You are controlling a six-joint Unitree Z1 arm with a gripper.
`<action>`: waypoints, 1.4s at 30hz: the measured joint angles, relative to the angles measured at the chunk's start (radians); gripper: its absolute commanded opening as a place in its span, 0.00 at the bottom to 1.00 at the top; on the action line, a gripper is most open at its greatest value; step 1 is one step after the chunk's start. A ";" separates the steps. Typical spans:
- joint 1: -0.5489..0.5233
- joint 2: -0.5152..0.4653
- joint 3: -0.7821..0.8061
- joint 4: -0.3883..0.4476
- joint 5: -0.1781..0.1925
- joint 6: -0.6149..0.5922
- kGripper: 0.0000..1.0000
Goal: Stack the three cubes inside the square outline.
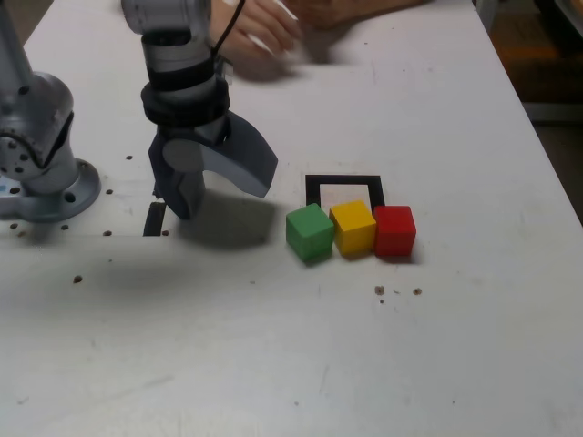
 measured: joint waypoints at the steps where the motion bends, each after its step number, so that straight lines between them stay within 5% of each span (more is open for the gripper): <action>1: 0.000 0.000 0.000 0.000 0.000 -0.001 1.00; 17: 0.000 -0.008 0.013 -0.013 -0.003 -0.014 1.00; 25: -0.002 -0.010 -0.015 0.001 0.068 -0.015 1.00; 32: -0.002 0.045 -0.189 0.117 0.120 -0.006 0.99; 42: -0.002 0.142 -0.478 0.418 0.191 0.027 0.99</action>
